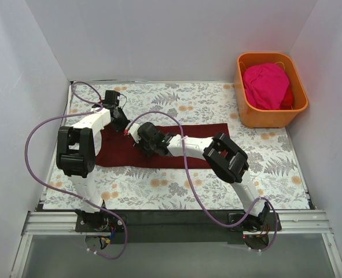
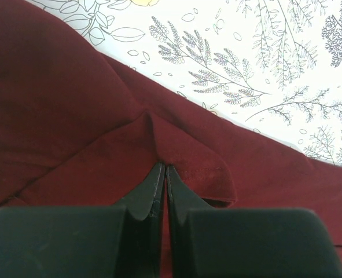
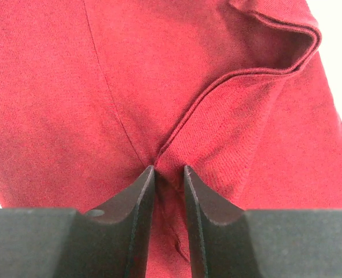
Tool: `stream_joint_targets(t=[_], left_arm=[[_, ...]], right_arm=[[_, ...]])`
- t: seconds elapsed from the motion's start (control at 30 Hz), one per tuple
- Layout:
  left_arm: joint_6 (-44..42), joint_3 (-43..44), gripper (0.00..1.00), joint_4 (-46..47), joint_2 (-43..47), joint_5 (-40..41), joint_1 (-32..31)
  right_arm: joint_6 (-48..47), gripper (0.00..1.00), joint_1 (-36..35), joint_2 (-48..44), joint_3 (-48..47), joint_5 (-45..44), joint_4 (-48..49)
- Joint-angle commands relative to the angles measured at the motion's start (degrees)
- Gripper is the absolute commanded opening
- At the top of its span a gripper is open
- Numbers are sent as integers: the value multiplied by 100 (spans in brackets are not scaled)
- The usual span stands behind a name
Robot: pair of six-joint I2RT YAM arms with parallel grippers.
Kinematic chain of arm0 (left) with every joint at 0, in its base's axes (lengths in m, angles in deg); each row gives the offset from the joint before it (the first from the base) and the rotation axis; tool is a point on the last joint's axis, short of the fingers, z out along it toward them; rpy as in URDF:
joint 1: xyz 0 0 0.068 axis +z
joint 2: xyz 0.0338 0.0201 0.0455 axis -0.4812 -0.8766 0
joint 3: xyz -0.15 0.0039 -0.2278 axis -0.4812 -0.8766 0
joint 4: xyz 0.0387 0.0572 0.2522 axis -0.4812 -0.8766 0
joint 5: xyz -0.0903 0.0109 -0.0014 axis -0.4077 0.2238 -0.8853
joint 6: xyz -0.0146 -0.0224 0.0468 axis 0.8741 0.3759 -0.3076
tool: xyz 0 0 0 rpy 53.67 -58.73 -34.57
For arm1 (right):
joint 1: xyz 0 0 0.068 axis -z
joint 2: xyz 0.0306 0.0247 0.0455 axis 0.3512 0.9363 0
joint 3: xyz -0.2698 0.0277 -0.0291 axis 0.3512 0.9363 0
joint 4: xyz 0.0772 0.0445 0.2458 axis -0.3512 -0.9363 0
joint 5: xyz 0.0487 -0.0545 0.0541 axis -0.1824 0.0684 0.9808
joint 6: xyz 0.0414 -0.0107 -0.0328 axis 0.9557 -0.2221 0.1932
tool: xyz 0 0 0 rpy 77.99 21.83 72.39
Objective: Fold and stack the t-shirts
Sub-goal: Fold the tshirt
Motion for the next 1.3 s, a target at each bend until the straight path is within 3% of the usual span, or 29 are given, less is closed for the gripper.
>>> stream_joint_targets(t=[0.0, 0.1, 0.47, 0.6, 0.73, 0.87, 1.27], left_arm=[[-101, 248, 0, -49, 25, 113, 24], [-101, 266, 0, -75, 16, 122, 33], [-93, 213, 0, -75, 25, 78, 33], [-101, 231, 0, -66, 34, 86, 33], [-136, 283, 0, -119, 25, 157, 24], [-207, 424, 0, -251, -36, 209, 33], [-637, 1259, 0, -1173, -326, 719, 50]], right_arm=[[-46, 33, -7, 2, -193, -6, 16], [-2, 38, -7, -25, -246, 64, 24], [113, 34, 10, 256, -606, -50, 33], [122, 29, 28, 318, -598, -85, 16], [122, 12, 54, 213, -492, -103, 16], [43, 1, 89, -51, -299, -68, 24], [-203, 1, 265, -895, 369, 389, 77]])
